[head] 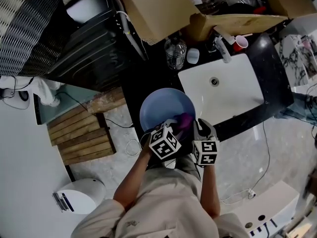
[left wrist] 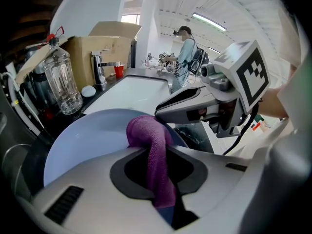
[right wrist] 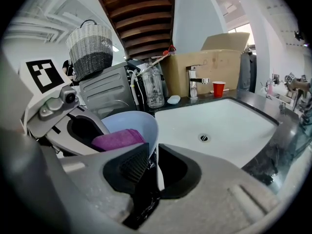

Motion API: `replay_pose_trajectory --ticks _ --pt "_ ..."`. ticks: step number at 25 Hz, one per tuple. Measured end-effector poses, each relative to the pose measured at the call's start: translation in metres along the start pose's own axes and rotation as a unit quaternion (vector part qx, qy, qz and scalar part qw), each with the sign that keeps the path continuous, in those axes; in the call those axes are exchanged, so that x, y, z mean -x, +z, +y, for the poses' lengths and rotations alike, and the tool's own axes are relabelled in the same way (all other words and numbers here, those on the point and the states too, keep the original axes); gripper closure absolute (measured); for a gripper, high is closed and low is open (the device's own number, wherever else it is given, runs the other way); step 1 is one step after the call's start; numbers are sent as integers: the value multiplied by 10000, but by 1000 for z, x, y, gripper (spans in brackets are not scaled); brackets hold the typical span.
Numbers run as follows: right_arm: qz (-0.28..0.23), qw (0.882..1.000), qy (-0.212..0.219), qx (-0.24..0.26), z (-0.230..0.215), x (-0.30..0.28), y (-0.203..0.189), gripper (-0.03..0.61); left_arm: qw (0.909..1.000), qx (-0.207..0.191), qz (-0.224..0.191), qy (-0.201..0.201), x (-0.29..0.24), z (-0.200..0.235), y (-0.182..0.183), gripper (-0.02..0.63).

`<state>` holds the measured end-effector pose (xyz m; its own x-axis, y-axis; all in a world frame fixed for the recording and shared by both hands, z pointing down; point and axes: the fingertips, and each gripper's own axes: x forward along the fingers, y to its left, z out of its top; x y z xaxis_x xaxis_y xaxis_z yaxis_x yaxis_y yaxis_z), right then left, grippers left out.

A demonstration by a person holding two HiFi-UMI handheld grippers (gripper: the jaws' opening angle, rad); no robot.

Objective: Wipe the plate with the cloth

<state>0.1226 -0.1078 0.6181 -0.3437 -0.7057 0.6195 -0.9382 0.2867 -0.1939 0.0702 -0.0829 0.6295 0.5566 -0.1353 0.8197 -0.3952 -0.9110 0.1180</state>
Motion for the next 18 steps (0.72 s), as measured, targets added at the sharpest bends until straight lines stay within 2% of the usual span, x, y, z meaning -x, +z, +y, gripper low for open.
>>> replay_pose_trajectory --ticks 13,18 --pt "44 9999 82 146 0 0 0 518 9978 211 -252 584 -13 33 19 552" --pt "46 9997 26 255 0 0 0 518 9955 142 -282 895 -15 49 23 552"
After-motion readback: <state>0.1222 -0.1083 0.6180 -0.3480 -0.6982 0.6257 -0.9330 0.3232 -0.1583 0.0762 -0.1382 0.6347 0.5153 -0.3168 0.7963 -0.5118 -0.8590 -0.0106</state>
